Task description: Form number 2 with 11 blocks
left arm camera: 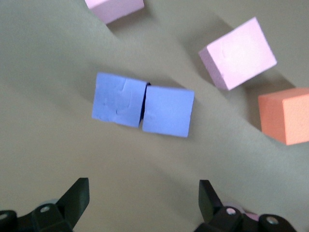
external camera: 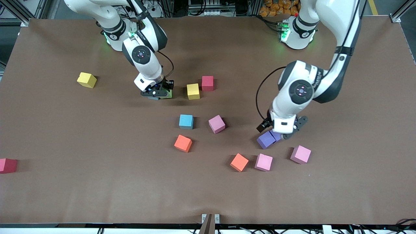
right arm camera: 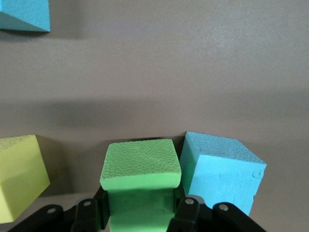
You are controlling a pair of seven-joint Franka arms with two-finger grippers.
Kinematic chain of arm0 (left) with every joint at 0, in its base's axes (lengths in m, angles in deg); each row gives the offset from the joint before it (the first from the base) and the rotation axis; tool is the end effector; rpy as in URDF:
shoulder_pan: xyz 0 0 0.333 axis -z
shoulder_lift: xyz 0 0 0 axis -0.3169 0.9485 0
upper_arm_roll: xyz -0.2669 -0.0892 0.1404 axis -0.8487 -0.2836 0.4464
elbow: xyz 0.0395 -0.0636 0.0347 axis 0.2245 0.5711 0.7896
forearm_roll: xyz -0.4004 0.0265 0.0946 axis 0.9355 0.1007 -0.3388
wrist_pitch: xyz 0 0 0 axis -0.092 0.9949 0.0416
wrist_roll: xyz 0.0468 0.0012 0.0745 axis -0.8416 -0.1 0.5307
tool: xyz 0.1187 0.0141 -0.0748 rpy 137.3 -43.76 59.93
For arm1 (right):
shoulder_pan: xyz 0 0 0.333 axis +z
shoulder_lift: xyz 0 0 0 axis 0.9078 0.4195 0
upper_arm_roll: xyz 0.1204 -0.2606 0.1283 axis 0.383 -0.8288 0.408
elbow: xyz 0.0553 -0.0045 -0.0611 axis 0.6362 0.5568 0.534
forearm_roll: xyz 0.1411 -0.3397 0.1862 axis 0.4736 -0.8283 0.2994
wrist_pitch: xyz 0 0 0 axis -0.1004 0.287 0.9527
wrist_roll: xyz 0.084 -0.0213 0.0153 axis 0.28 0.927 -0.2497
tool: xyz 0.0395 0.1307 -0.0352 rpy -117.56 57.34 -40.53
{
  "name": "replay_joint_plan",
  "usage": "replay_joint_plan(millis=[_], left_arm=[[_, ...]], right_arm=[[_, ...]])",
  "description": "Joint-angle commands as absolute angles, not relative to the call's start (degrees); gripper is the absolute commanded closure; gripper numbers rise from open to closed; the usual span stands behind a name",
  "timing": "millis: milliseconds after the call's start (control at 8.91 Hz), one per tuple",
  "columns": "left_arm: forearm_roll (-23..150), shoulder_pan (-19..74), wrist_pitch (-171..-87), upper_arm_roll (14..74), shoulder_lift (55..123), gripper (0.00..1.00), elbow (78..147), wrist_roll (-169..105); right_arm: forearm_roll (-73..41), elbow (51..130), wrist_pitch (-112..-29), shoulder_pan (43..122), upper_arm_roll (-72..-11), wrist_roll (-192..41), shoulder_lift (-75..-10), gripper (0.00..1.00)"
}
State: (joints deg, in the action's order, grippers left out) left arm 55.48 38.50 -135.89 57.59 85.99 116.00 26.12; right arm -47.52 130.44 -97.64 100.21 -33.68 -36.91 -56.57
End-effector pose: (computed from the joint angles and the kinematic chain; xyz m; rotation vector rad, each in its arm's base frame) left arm 0.5995 -0.2704 0.2828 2.9347 1.0891 -0.0793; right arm 0.3903 0.2983 0.1828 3.1288 -0.0278 -0.1756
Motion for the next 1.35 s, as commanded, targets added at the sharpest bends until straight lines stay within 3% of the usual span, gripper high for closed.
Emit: replay_joint_plan(millis=[0, 1235], left_arm=[[54.17, 38.25, -135.58, 57.19, 87.39, 0.0, 113.89, 26.31], [54.17, 38.78, -135.58, 57.19, 87.39, 0.0, 114.24, 26.66]], right_arm=[[-48.23, 128.3, -95.59, 100.61, -33.42, -34.68, -55.29, 1.0], [-48.14, 127.33, -97.78, 102.38, -26.04, -17.89, -52.39, 1.0]])
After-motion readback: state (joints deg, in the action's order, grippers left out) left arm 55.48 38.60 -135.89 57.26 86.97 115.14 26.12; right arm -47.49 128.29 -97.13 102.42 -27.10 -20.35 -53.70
